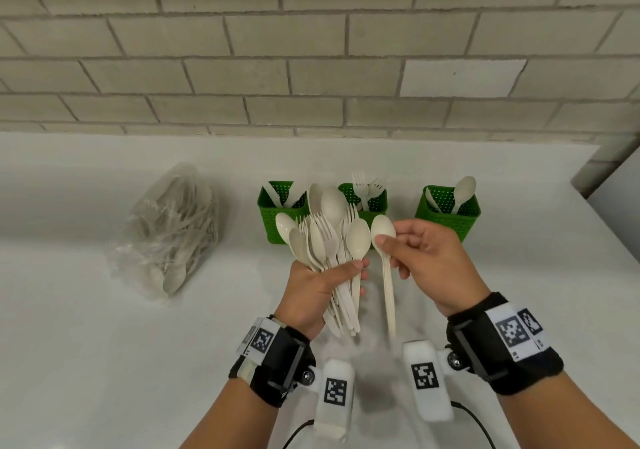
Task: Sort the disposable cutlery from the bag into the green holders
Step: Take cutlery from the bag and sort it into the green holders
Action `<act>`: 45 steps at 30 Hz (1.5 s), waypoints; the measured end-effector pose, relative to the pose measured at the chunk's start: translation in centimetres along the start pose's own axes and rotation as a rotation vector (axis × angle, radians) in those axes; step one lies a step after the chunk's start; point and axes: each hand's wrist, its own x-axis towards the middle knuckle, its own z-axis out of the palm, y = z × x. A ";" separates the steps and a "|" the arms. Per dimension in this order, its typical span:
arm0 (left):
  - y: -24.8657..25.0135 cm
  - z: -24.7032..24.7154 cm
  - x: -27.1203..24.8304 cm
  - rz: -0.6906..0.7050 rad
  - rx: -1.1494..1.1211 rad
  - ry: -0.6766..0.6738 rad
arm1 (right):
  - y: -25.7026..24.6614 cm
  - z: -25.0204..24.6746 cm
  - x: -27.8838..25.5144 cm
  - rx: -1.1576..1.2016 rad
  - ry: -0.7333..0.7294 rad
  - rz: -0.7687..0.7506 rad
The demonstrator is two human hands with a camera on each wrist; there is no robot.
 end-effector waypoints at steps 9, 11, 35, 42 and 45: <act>0.7 0.0 1.0 0.191 0.094 0.046 | -0.6 0.0 0.7 0.101 -0.142 -0.028; 0.7 -0.2 1.1 0.205 0.132 0.059 | -0.4 0.2 1.0 0.104 -0.095 -0.046; -1.3 1.4 2.8 0.083 0.008 -0.003 | -1.4 -4.2 3.1 -0.112 0.287 -0.142; 0.0 4.2 3.7 0.025 -0.081 -0.114 | -3.1 -11.1 8.1 -0.387 0.513 -0.311; -0.1 4.8 3.6 -0.001 -0.108 -0.147 | -0.7 -11.1 9.5 -0.704 0.329 -0.181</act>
